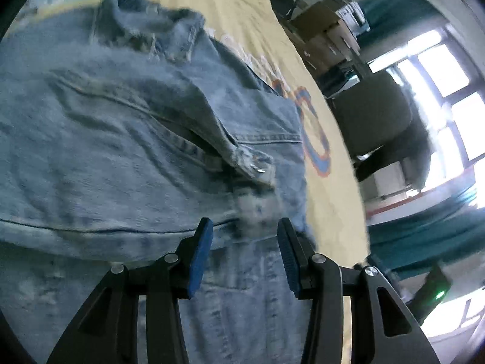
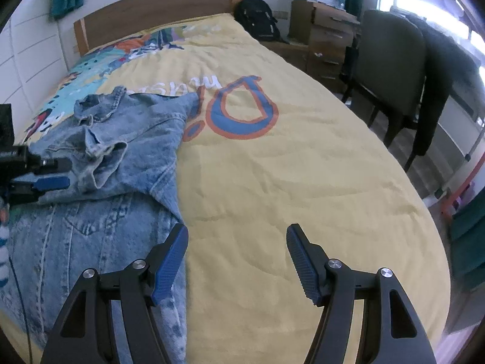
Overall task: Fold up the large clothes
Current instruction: 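Lower the sleeve onto the jacket and open the left gripper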
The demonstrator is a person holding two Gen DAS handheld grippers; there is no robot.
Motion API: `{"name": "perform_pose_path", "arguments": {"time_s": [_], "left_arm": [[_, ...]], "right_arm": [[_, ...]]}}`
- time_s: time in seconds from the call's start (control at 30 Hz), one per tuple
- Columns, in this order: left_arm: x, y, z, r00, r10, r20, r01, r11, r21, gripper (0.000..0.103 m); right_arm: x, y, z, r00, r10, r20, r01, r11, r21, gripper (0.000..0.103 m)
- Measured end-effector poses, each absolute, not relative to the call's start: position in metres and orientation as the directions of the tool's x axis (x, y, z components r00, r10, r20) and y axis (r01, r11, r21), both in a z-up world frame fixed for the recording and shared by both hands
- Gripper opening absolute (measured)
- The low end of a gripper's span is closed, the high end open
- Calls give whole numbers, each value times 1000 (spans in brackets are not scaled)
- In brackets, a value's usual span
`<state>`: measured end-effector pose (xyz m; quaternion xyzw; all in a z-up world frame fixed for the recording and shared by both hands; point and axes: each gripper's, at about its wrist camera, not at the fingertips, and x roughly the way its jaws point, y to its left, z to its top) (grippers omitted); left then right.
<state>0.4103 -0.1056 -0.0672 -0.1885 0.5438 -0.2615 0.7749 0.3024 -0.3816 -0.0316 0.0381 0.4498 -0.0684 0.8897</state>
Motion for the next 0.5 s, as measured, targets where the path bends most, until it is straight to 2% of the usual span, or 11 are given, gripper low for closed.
{"name": "perform_pose_path", "arguments": {"time_s": [0.2, 0.37, 0.5], "left_arm": [[398, -50, -48, 416, -438, -797, 204, 899, -387, 39], [396, 15, -39, 535, -263, -803, 127, 965, -231, 39], [403, 51, -51, 566, -156, -810, 65, 987, -146, 39]], "right_arm": [[325, -348, -27, 598, -43, -800, 76, 997, 4, 69], [363, -287, -22, 620, 49, -783, -58, 998, 17, 69], [394, -232, -21, 622, 128, -773, -164, 986, 31, 69]]}}
